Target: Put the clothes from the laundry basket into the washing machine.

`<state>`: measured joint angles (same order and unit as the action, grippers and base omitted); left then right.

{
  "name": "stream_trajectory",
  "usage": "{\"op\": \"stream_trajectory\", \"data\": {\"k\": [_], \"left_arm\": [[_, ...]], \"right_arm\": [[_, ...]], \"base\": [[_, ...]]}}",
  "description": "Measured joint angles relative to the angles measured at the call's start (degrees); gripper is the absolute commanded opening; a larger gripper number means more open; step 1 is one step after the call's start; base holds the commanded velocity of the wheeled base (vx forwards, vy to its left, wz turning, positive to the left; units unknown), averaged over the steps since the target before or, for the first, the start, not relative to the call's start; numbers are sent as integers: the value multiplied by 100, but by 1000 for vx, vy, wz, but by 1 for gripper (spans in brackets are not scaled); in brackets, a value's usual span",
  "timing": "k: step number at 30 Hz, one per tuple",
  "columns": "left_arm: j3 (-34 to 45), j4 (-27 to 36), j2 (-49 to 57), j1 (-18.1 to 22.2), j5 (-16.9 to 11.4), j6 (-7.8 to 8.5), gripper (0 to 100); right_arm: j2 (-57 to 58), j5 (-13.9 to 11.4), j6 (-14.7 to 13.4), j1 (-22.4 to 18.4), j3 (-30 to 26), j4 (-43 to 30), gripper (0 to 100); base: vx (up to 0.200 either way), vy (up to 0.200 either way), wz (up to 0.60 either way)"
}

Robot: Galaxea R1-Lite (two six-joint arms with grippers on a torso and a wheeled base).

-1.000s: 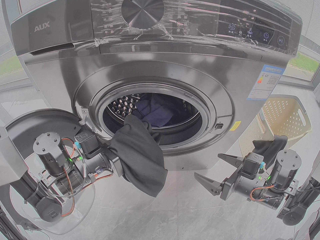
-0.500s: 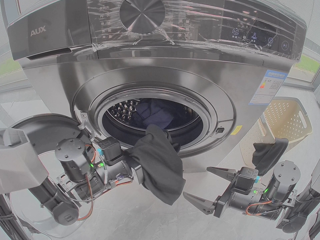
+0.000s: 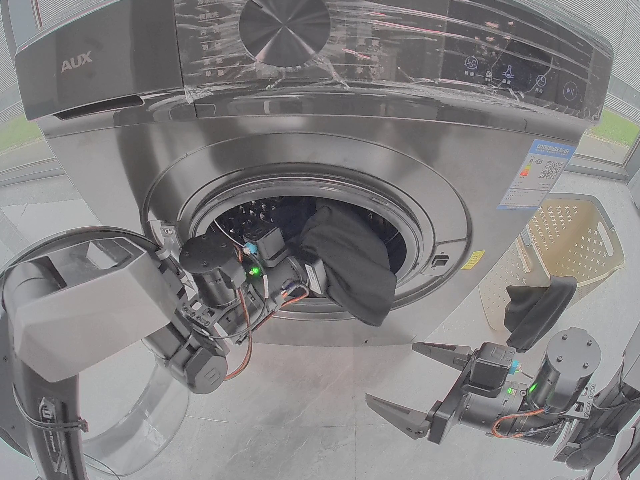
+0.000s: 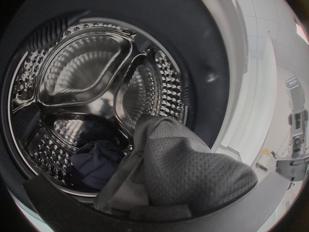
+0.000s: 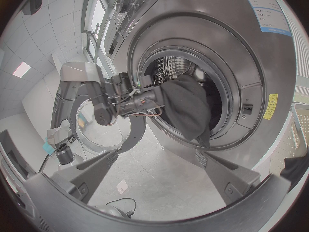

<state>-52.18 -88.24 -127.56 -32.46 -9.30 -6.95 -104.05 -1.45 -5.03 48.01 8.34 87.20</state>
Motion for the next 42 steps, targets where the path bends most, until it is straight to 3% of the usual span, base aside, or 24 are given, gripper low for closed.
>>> {"op": "stream_trajectory", "data": {"k": [7,19,23,34,35,39,42], "left_arm": [[-822,508,-505,165,165,-137,0],[-2404,1940,-885,223,356,-174,0],[-3054,2523,-1056,271,572,-187,0],[-4678,2999,-1604,441,1154,-312,0],[-4738,3016,-1646,461,1197,-356,100],[-4791,3131,-1737,483,1320,-616,100],[-4721,3179,-1757,461,1401,-679,100]], "right_arm": [[-11,-5,2,11,-43,6,100],[-85,4,-5,22,-46,6,100],[-127,-2,-7,23,-51,13,100],[-199,-27,-13,30,-57,22,100],[-201,-29,-13,30,-57,20,100],[-213,-38,-16,30,-62,22,100],[-216,-38,-16,30,-62,22,100]], "base": [[0,0,0],[0,0,0],[0,0,0],[0,0,0],[0,0,0],[0,0,0],[0,0,0]]}}
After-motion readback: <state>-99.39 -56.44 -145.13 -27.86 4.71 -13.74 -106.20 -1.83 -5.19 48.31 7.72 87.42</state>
